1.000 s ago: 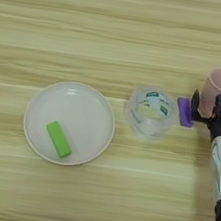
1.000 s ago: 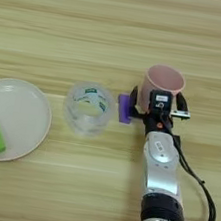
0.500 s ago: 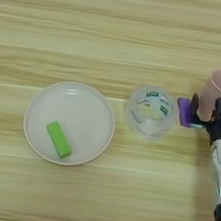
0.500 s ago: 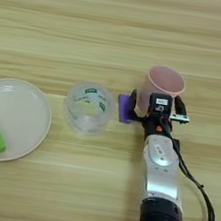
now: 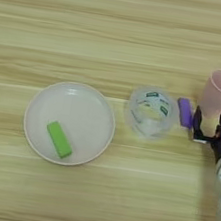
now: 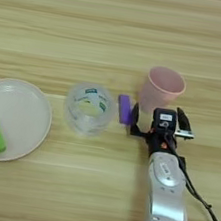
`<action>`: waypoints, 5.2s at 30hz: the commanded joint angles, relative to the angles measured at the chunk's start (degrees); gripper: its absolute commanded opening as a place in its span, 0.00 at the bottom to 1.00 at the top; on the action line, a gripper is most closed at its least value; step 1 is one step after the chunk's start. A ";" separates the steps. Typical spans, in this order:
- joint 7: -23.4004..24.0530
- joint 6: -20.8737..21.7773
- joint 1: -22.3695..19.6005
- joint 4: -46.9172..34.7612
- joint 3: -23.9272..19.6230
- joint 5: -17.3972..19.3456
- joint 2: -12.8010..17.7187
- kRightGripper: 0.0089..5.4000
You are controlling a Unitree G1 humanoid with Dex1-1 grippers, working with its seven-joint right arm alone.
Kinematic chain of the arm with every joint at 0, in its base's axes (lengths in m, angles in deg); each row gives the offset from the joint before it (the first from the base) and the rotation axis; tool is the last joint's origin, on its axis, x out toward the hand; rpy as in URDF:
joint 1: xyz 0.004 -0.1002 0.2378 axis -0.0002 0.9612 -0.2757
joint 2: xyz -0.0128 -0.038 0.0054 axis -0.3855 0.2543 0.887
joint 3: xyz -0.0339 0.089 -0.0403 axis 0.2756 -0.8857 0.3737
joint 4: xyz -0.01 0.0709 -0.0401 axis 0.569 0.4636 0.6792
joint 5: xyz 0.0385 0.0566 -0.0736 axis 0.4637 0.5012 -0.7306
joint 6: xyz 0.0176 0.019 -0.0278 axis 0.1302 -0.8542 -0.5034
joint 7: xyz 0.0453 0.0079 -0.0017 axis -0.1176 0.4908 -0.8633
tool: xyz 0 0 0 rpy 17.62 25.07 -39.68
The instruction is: Move the objects on the table
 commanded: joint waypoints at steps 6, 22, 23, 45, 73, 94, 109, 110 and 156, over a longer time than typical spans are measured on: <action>-6.76 -10.47 9.04 -22.23 -4.17 7.83 3.28 1.00; -23.85 -15.24 21.99 -50.20 -9.99 24.10 7.23 1.00; -24.31 -15.69 22.46 -51.60 -9.99 25.35 7.15 1.00; -24.49 -30.24 6.39 -59.00 12.35 20.79 8.58 1.00; -21.15 -43.73 -14.29 -24.66 34.21 9.87 -12.70 1.00; -9.38 -32.64 -19.49 -6.12 32.09 -1.96 -15.16 1.00; -1.72 -19.55 -29.36 16.21 26.54 -6.11 -15.51 1.00; -1.39 -18.57 -30.23 18.45 25.97 -6.03 -15.64 1.00; -8.28 -16.86 -18.76 -3.54 25.86 -5.36 -18.48 1.00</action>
